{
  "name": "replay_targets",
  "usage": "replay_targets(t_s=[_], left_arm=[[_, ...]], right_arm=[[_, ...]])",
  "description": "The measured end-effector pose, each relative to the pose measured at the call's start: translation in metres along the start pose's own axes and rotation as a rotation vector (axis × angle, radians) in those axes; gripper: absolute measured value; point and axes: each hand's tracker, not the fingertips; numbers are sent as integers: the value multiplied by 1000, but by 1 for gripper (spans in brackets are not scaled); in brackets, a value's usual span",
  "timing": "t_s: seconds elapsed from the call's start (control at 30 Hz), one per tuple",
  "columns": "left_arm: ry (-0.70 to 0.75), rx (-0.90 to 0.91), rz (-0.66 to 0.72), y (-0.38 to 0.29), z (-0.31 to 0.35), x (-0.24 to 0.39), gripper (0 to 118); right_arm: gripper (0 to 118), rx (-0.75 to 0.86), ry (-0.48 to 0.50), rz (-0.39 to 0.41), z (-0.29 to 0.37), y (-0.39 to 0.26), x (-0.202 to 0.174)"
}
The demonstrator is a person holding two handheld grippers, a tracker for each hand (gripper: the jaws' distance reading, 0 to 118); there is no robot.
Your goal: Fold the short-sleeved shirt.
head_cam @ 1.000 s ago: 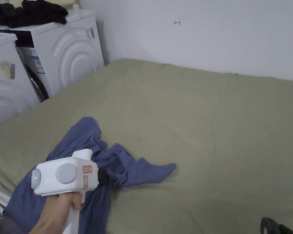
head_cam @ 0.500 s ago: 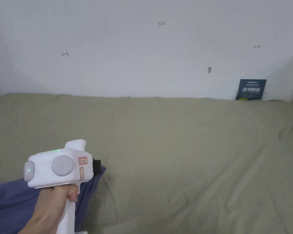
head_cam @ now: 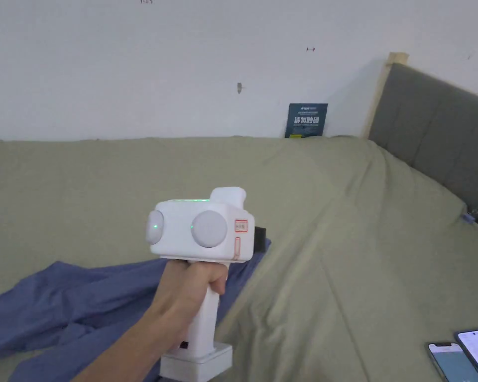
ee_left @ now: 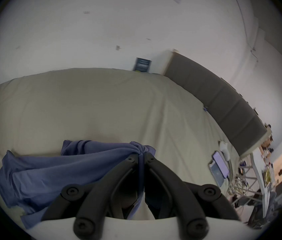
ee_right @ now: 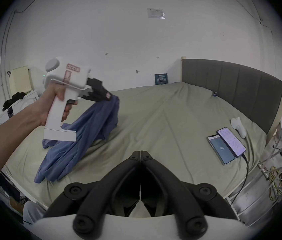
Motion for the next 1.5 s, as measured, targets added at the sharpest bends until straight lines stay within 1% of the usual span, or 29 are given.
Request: replay_targets(t_s=[0.07,0.13,0.2,0.33,0.47,0.5,0.53,0.57,0.6,0.63,0.67,0.7,0.77,0.93,1.0,1.07,1.1,1.13,1.17,1.2,1.23,1.27,1.3,1.33,1.4,1.5], left_arm=[[-57,-13,-33,-9,-5,17,1],[-61,-64,-49,-24,-13,25,1],[-14,-106,-54,-43,-21,23,1],[155,-198,-34,-77,-44,4,1],[160,-229,4,-95,-52,-16,1],[165,-224,11,-98,-51,-18,5],[162,-216,20,-100,-48,-21,17],[151,-204,30,-100,-44,-23,56],[154,-206,43,-100,-41,-23,118],[160,-242,46,-103,-39,-24,113],[238,-205,156,-103,-18,-24,109],[219,-191,80,-101,-8,-21,110],[239,-161,89,-105,18,-24,110],[264,-40,115,-123,130,-33,109],[274,21,123,-135,179,-40,107],[297,77,131,-150,225,-42,102],[299,138,137,-159,249,-48,96],[321,179,137,-169,271,-52,85],[354,189,119,-179,288,-55,68],[402,196,101,-190,305,-58,28],[454,239,101,-201,318,-61,0],[490,295,64,-205,332,-64,0],[514,240,89,-215,343,-69,0],[515,225,121,-224,354,-74,0],[522,234,173,-246,363,-88,0],[556,229,197,-264,373,-102,0]], right_arm=[[0,-7,-3,-15,-3,0,2],[0,-12,0,-18,-7,-4,1],[0,-23,4,-18,-11,-7,-2],[0,-46,33,-18,-17,-13,-11],[0,-63,51,-9,-21,-17,-16],[0,-65,51,-7,-21,-17,-16],[0,-65,51,-6,-21,-17,-15],[0,-65,52,-7,-21,-16,-15],[0,-65,53,-9,-21,-15,-15],[0,-62,53,-11,-19,-13,-15],[1,-57,56,-9,-18,-11,-15],[1,-48,54,-3,-15,-10,-16],[1,-33,57,2,-8,-5,-16],[1,26,88,29,16,6,-21],[1,41,104,40,25,8,-24],[1,58,121,50,34,10,-26],[1,67,130,55,39,10,-28],[1,70,135,60,42,10,-30],[1,73,139,64,45,10,-32],[1,76,146,66,48,9,-33],[1,79,151,68,50,8,-35],[1,79,153,68,52,7,-37],[1,78,156,70,54,5,-38],[1,77,158,73,55,3,-40],[1,75,158,75,57,-2,-43],[1,66,154,85,56,-8,-48]])
